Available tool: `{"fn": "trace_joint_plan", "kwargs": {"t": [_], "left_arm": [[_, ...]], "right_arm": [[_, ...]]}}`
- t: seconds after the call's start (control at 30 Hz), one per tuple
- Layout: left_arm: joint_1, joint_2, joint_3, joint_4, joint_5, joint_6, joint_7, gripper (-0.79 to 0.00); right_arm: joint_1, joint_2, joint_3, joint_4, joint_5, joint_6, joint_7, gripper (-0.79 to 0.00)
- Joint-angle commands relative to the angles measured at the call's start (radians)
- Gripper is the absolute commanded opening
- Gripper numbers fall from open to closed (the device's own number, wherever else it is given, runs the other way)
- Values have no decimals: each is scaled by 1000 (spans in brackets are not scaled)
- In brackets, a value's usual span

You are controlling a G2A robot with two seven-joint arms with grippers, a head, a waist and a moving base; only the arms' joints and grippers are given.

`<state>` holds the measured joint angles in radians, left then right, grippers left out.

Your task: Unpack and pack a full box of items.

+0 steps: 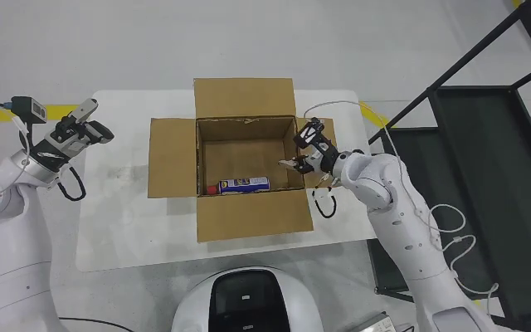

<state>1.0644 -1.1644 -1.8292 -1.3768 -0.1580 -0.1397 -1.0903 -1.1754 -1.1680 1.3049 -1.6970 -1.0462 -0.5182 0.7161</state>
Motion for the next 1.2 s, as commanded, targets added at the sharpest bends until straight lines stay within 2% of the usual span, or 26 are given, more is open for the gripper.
{"fn": "trace_joint_plan", "kwargs": {"t": [0.0, 0.07, 0.6, 0.67, 0.73, 0.87, 1.0, 1.17], "left_arm": [[0, 0, 0, 0, 0, 0, 0, 0], [0, 0, 0, 0, 0, 0, 0, 0], [0, 0, 0, 0, 0, 0, 0, 0], [0, 0, 0, 0, 0, 0, 0, 0], [0, 0, 0, 0, 0, 0, 0, 0], [0, 0, 0, 0, 0, 0, 0, 0], [0, 0, 0, 0, 0, 0, 0, 0], [0, 0, 0, 0, 0, 0, 0, 0]], "right_arm": [[53, -4, -48, 37, 22, -49, 40, 0], [81, -7, -76, 59, 35, -72, 61, 0], [81, -7, -76, 59, 35, -72, 61, 0], [91, -7, -96, 57, 27, -96, 70, 0], [142, -13, -142, 96, 75, -144, 112, 0], [308, -36, -260, 224, 163, -241, 191, 0], [446, -69, -375, 375, 212, -276, 211, 0], [558, -113, -497, 532, 234, -306, 194, 0]]}}
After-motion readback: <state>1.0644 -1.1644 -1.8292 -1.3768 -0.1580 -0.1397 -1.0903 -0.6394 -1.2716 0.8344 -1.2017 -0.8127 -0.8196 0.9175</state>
